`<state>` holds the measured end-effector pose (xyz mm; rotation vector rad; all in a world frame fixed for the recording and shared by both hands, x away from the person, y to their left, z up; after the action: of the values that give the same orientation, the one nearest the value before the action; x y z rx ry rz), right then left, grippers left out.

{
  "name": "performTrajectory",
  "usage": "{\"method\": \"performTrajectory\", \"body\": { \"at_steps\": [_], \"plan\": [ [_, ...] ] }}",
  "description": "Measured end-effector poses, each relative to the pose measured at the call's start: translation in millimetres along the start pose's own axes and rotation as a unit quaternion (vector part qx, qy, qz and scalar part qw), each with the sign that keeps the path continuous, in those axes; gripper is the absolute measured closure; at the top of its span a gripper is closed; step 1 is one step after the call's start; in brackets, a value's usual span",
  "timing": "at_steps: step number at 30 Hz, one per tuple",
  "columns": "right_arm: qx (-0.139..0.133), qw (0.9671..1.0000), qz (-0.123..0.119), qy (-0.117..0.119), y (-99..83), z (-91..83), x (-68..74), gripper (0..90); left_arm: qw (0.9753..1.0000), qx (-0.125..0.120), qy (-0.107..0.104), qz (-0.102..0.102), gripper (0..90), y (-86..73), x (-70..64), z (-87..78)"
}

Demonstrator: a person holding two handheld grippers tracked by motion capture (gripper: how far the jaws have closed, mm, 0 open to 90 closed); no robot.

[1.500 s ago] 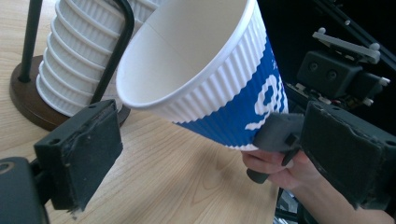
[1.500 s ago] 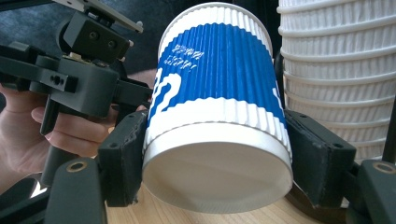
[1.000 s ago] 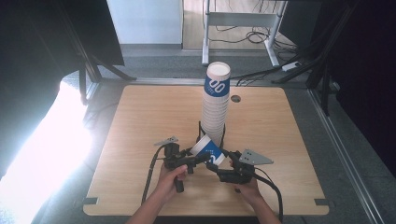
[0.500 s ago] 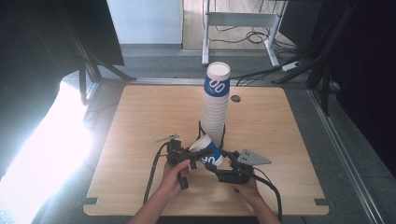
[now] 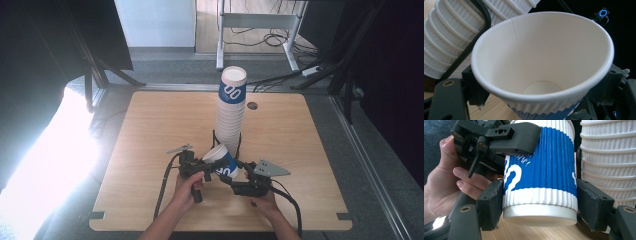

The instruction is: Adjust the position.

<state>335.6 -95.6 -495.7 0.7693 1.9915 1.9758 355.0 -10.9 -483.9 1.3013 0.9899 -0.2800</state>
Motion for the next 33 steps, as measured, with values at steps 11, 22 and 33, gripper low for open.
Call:
{"method": "performTrajectory", "body": {
  "at_steps": [11,22,33],
  "plan": [
    [0.005,1.0,0.004,0.006,0.6,-0.2,0.5,26.5,1.0,-0.003,0.0,0.008,20.6,0.5,-1.7,-1.3],
    [0.031,0.9991,0.026,0.014,3.3,-6.6,-3.5,15.5,0.9957,0.019,0.033,0.085,20.9,2.6,-8.5,-7.9],
    [0.073,0.9969,0.002,0.029,-0.5,-16.4,2.3,14.2,0.974,0.07,0.081,0.199,20.9,-3.5,-11.5,-11.5]
  ]
}}
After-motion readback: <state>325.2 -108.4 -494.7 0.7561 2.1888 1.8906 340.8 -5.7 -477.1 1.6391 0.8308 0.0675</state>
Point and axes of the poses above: each handheld gripper's, and its own axes: z roughly forward along the jaws, y roughly out of its top, x roughly to its left, the point moved 9 cm from there along z, roughly forward along the jaws, and after that the axes turned 5 degrees about -x, right-handed, at the moved point
